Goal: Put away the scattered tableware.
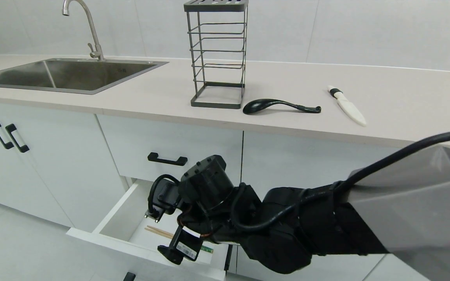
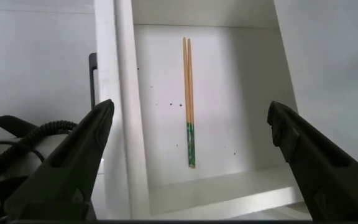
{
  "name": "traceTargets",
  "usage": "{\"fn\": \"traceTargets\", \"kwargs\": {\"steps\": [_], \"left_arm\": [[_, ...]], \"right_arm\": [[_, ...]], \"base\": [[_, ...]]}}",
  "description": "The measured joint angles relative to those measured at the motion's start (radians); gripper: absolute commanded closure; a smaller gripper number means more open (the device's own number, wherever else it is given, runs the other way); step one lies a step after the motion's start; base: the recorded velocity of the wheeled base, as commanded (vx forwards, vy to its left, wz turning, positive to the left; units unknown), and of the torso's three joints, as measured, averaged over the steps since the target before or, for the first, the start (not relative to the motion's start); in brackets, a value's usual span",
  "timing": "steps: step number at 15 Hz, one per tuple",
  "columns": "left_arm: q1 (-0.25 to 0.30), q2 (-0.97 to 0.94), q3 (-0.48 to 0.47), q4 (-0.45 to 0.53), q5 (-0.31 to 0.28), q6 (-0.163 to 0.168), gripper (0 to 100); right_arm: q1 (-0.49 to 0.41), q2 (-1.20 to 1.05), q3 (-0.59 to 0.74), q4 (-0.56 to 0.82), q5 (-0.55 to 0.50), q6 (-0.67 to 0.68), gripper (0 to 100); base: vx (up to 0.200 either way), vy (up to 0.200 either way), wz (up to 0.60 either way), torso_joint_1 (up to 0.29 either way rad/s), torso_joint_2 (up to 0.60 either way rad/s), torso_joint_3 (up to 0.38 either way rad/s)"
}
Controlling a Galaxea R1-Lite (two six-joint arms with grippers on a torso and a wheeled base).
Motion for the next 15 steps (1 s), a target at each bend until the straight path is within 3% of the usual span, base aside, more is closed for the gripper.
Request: {"fn": "traceTargets", "kwargs": {"steps": [2, 7, 11, 15], "left_arm": [[0.000, 0.000, 0.000, 0.000, 0.000, 0.000, 0], [0.000, 0.000, 0.000, -0.002, 0.000, 0.000, 0], [0.000, 0.000, 0.000, 0.000, 0.000, 0.000, 0], [0.001, 0.000, 0.000, 0.000, 0.000, 0.000, 0]], "right_arm": [[0.003, -0.035, 0.070, -0.064, -0.004, -0.006, 0], [0.005, -0.064, 0.113, -0.070, -0.005, -0.009, 0], [0.010, -0.067, 0.121, -0.065, -0.004, -0.009, 0], [0.010, -0.069, 0.128, -0.065, -0.005, -0.006, 0]], "base": [[0.000, 0.000, 0.00, 0.000, 0.00, 0.000], [0.000, 0.000, 0.00, 0.049, -0.09, -0.080], [0.000, 0.000, 0.00, 0.098, -0.46, -0.254], [0.000, 0.000, 0.00, 0.248, -0.47, -0.264]]}}
